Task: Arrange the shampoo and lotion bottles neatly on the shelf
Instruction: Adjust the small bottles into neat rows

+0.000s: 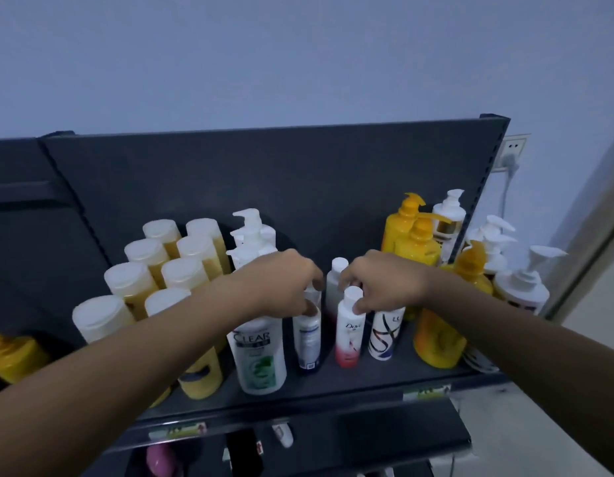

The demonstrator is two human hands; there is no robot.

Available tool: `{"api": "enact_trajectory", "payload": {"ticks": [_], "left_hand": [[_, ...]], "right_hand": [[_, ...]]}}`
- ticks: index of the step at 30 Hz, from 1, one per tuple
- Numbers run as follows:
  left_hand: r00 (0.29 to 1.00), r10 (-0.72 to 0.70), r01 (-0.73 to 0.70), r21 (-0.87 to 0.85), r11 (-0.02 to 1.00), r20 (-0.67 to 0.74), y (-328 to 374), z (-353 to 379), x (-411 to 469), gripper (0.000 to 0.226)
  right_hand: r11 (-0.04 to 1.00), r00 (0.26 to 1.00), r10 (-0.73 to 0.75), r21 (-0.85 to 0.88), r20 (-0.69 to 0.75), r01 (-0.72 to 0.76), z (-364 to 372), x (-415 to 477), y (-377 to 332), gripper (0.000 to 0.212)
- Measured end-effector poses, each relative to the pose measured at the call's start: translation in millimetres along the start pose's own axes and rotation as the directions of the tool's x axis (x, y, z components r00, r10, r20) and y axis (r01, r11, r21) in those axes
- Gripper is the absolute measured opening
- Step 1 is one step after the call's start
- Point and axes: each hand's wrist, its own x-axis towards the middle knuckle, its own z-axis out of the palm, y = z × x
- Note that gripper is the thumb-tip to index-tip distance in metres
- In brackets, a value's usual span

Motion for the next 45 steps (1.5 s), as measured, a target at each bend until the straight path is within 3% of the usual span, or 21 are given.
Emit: {"api": "enact_trajectory", "payload": {"ticks": [9, 12, 16, 21, 25, 31, 45], "left_hand": [[0.997, -0.058, 0.069, 0.245, 0.967, -0.054, 16, 10, 5, 0.021], [0.992, -0.106, 0.123, 0.339, 0.933, -0.068, 20, 10, 7, 0.050], [0.988, -0.130, 0.151, 0.348, 0.925, -0.084, 22, 13, 12, 0.057], [0.994, -0.092, 0.101, 0.159, 0.982, -0.066, 16, 16, 14, 0.036], [0.995, -0.093, 0.097, 0.129, 0.987, -0.037, 11, 15, 16, 0.029], [0.989, -0.145, 0.145, 0.033, 0.989, -0.011, 12, 18, 21, 0.033], [0.986, -0.164, 0.164, -0.011, 0.986, -0.031, 12, 19, 20, 0.037]], "right_hand": [[0.995, 0.993, -0.096, 0.010, -0.075, 0.097, 3, 8, 12, 0.032], [0.993, 0.991, -0.114, 0.017, -0.074, 0.115, 3, 10, 14, 0.030], [0.989, 0.988, -0.136, 0.042, -0.077, 0.139, 4, 11, 17, 0.028], [0.985, 0.985, -0.157, 0.061, -0.069, 0.161, 4, 12, 20, 0.030], [0.982, 0.984, -0.169, 0.072, -0.053, 0.172, 3, 11, 22, 0.030], [0.982, 0.984, -0.173, 0.070, -0.053, 0.176, 3, 11, 23, 0.031], [0.986, 0.986, -0.159, 0.051, -0.039, 0.161, 2, 13, 21, 0.032]]}}
